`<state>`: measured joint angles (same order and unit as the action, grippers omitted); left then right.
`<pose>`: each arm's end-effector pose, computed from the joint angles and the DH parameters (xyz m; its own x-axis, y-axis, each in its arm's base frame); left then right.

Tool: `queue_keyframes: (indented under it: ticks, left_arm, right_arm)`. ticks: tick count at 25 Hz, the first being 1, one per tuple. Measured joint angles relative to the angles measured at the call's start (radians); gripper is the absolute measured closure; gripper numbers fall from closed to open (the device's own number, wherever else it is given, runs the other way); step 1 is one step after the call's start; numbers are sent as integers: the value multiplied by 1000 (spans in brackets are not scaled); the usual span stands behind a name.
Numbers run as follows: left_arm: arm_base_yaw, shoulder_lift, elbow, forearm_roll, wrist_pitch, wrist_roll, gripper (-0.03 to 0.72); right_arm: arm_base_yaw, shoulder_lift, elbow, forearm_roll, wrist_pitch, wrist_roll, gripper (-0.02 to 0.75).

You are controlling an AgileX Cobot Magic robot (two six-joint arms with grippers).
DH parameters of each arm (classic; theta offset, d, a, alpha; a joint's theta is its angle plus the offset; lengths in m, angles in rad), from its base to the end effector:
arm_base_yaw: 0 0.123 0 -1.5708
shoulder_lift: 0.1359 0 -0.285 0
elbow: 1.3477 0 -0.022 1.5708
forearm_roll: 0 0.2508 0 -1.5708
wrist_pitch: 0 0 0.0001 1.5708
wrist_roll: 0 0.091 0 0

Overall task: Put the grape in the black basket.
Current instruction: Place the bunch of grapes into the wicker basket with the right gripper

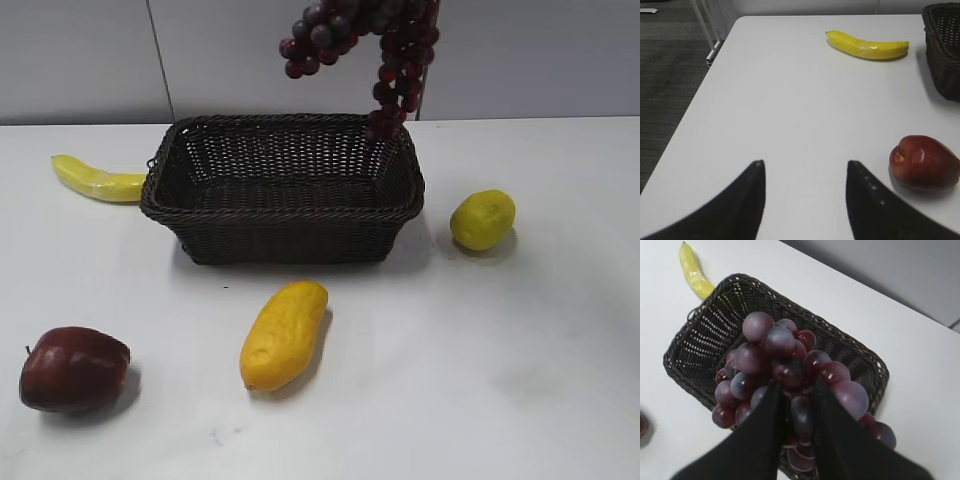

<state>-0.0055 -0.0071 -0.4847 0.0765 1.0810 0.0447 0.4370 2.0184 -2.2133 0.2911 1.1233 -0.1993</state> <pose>-0.0051 0.0062 0.2716 -0.4829 0.0831 -0.8717 -0.0148 0.9946 0.1030 0.3990 0.2124 0.3872 -0.6234 -0.3662 -0.6908 -0.6134 0.7770 0.1417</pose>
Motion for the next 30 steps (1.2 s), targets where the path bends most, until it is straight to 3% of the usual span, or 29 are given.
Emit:
queue_keyframes:
  ticks: [10, 24, 27, 30]
  left_arm:
    - [0, 0, 0, 0, 0, 0, 208]
    - [0, 0, 0, 0, 0, 0, 208]
    - [0, 0, 0, 0, 0, 0, 208]
    - [0, 0, 0, 0, 0, 0, 208]
  right_arm:
    - [0, 212, -69, 85, -102, -15, 617]
    - [6, 407, -46, 123, -96, -17, 616]
    - [6, 407, -37, 123, -94, -17, 504]
    - [6, 407, -35, 125, -88, -11, 333]
